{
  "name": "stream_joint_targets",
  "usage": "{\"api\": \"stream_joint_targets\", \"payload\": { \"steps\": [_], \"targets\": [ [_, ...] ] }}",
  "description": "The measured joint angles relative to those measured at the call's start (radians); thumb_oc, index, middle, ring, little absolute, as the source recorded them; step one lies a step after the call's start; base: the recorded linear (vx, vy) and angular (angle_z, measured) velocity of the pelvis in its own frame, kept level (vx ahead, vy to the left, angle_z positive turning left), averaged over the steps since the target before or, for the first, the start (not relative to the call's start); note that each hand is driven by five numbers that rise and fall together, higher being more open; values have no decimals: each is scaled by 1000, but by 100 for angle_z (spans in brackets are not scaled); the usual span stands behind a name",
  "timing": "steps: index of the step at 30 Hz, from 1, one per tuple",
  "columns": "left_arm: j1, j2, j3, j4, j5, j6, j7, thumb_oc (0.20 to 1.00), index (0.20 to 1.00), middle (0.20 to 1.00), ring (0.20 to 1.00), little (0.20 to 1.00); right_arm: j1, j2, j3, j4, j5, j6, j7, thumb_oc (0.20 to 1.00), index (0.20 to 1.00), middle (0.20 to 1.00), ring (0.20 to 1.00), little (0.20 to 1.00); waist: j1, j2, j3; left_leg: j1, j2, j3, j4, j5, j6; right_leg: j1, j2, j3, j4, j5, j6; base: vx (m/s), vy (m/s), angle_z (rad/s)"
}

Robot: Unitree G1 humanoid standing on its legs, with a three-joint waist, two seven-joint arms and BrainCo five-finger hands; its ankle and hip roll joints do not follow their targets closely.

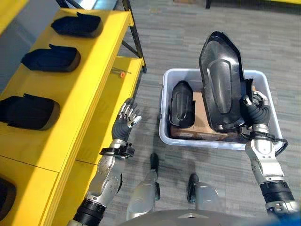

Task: Move parts from the plastic box to the shelf.

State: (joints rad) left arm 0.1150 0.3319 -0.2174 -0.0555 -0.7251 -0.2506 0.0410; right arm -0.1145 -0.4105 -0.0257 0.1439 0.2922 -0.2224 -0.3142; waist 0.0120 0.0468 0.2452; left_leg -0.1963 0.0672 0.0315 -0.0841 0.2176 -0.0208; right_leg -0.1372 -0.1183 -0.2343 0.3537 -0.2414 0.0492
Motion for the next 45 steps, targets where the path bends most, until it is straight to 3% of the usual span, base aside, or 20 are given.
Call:
{"api": "stream_joint_targets", "payload": {
  "steps": [4, 6, 7, 8, 10, 12, 17, 19, 21, 22, 26, 32, 34, 36, 38, 40, 42, 43, 44, 45],
  "targets": [
    [220, -43, 38, 1, -7, 17, -36, 1000, 1000, 1000, 1000, 1000, 39, -5, 0, 3, 39, 9, 33, 200, 200, 200, 200, 200, 54, 0, -54, 14, 101, -70, -16, -7, -35, 99, 119, -99, -71, 16, -85, -213, -300, 62],
    [226, -39, 24, 11, -10, 42, -43, 1000, 1000, 1000, 1000, 1000, 39, -23, -4, 2, 42, 7, 35, 200, 200, 200, 200, 200, 90, 5, -48, -19, 108, -68, -16, -139, -28, 102, 128, -160, -92, 37, -115, -99, -96, 94],
    [201, -44, 23, 31, -10, 46, -52, 1000, 1000, 1000, 1000, 1000, 52, -44, -9, 6, 44, 8, 36, 200, 200, 200, 200, 200, 85, 4, -44, -33, 110, -48, -10, -229, -56, 118, 114, -216, -130, 46, -129, -40, -58, 156],
    [174, -43, 25, 56, -10, 47, -58, 1000, 1000, 1000, 1000, 1000, 46, -45, -15, 12, 46, 11, 38, 200, 200, 200, 200, 200, 94, -1, -39, -59, 109, -23, 31, -183, -68, 120, 95, -262, -138, 47, -142, -89, -70, 159],
    [128, -52, 34, 99, -10, 50, -59, 1000, 1000, 1000, 1000, 1000, 49, -38, -12, 6, 46, 13, 36, 200, 200, 200, 200, 200, 70, -14, -30, -87, 173, 237, 160, -163, -82, 152, 74, -359, -197, 73, -148, -114, -18, 144],
    [96, -47, 31, 99, -10, 51, -59, 1000, 1000, 1000, 1000, 1000, 30, -39, -7, -6, 44, 13, 36, 200, 200, 200, 200, 200, 86, -24, -27, -55, 234, 232, 270, -165, -85, 133, 45, -389, -202, 98, -168, -101, 7, 65],
    [39, -50, 33, 84, -8, 52, -67, 1000, 1000, 1000, 1000, 1000, 80, -19, -55, -16, 48, 13, 36, 200, 200, 200, 200, 200, 39, -33, -16, 118, 265, 35, 397, -193, -126, 134, 0, -454, -218, 132, -129, 53, 181, 52],
    [21, -53, 32, 81, -6, 64, -68, 1000, 1000, 1000, 1000, 1000, 118, 0, -96, -19, 53, 18, 37, 200, 200, 200, 200, 200, 9, -19, -16, 218, 256, 64, 258, -218, -154, 138, -18, -504, -202, 139, -95, 42, 155, 84],
    [-10, -62, 32, 67, -5, 69, -78, 1000, 1000, 1000, 1000, 1000, 128, -5, -125, -19, 71, 22, 37, 200, 200, 200, 200, 200, -2, 18, -19, 250, 225, 103, 146, -215, -130, 96, -37, -525, -158, 143, -81, 60, 201, 64],
    [-17, -59, 32, 63, -5, 70, -79, 1000, 1000, 1000, 1000, 1000, 128, -2, -127, -19, 78, 22, 39, 200, 200, 200, 200, 200, 2, 39, -19, 250, 223, 130, 122, -263, -121, 71, -48, -525, -125, 145, -76, 56, 241, 28],
    [-17, -20, 53, 63, 6, 78, -79, 1000, 1000, 1000, 1000, 1000, 157, 48, -95, -16, 79, 41, 69, 200, 200, 200, 200, 200, 42, -40, -12, 206, 83, 95, 139, -260, -78, 51, -196, -514, -94, 191, 19, 72, 287, 43],
    [-7, 9, 114, 48, 31, 78, -77, 1000, 1000, 1000, 1000, 1000, 148, 123, -12, -18, 87, 51, 115, 200, 200, 200, 200, 200, 108, -102, -37, 137, -58, 64, 252, -309, 20, 48, -294, -406, -126, 304, 26, 84, 255, 36],
    [-12, 19, 121, 50, 46, 77, -76, 1000, 1000, 1000, 1000, 1000, 150, 141, -17, -19, 97, 55, 112, 200, 200, 200, 200, 200, 107, -119, -38, 97, -99, 34, 303, -334, 46, 62, -323, -377, -132, 323, 49, 38, 244, 57],
    [-22, 23, 121, 51, 53, 77, -74, 1000, 1000, 1000, 1000, 1000, 149, 149, -20, -23, 121, 56, 113, 200, 200, 200, 200, 200, 80, -120, -41, 71, -135, 0, 310, -329, 72, 65, -358, -343, -128, 372, 25, 77, 221, 78],
    [-26, 26, 120, 54, 71, 71, -62, 1000, 1000, 1000, 1000, 1000, 153, 150, -16, -24, 130, 59, 119, 200, 200, 200, 200, 200, 54, -118, -43, 85, -174, -60, 282, -312, 106, 33, -364, -152, -70, 414, -6, 119, 165, 74],
    [-31, 33, 118, 73, 74, 69, -55, 1000, 1000, 1000, 1000, 1000, 171, 158, 2, -33, 149, 58, 132, 200, 200, 200, 200, 200, 34, -102, -42, 112, -163, -88, 235, -285, 123, -28, -260, 123, -14, 297, 66, 122, 120, 46],
    [-40, 29, 115, 82, 88, 69, -47, 1000, 1000, 1000, 1000, 1000, 190, 158, 3, -33, 157, 58, 155, 200, 200, 200, 200, 200, 25, -91, -38, 149, -156, -122, 180, -261, 134, -72, -127, 228, 15, 200, 65, 93, 48, 35],
    [-49, 29, 102, 82, 89, 69, -42, 1000, 1000, 1000, 1000, 1000, 197, 159, 2, -33, 167, 58, 154, 200, 200, 200, 200, 200, -11, -86, -37, 156, -153, -162, 162, -249, 138, -104, -14, 276, 14, 151, 49, 192, -62, 77],
    [-55, 24, 92, 82, 90, 69, -41, 1000, 1000, 1000, 1000, 1000, 197, 156, -1, -40, 176, 58, 155, 200, 200, 200, 200, 200, -24, -103, -36, 160, -170, -166, 153, -247, 136, -184, 76, 265, -20, 157, 35, 243, -93, 71],
    [-56, 11, 92, 83, 90, 69, -40, 1000, 1000, 1000, 1000, 1000, 194, 153, -1, -40, 178, 56, 155, 200, 200, 200, 200, 200, -23, -94, -30, 164, -173, -189, 155, -269, 127, -215, 93, 224, -69, 184, 28, 279, -119, 35]
  ]
}}
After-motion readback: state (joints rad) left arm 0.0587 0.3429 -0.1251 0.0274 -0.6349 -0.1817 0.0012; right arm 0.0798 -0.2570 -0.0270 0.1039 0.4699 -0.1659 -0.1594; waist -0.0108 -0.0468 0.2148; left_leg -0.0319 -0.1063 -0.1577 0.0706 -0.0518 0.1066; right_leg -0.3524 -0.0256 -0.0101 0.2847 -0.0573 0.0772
